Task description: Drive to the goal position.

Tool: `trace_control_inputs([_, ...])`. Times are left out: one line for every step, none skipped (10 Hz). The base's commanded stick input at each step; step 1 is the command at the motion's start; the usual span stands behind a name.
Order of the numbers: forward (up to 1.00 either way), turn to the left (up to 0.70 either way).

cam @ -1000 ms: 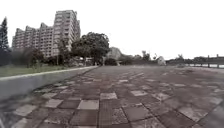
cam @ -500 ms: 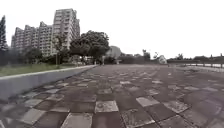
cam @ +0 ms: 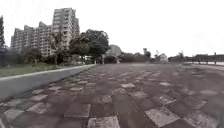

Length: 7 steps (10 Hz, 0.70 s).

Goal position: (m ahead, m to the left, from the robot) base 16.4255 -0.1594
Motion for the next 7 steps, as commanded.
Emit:
trace_control_inputs([1.0,0.0])
trace_control_inputs([1.0,0.0])
trace_control_inputs([1.0,0.0])
trace_control_inputs([1.0,0.0])
trace_control_inputs([1.0,0.0])
trace_control_inputs([1.0,0.0])
trace_control_inputs([1.0,0.0])
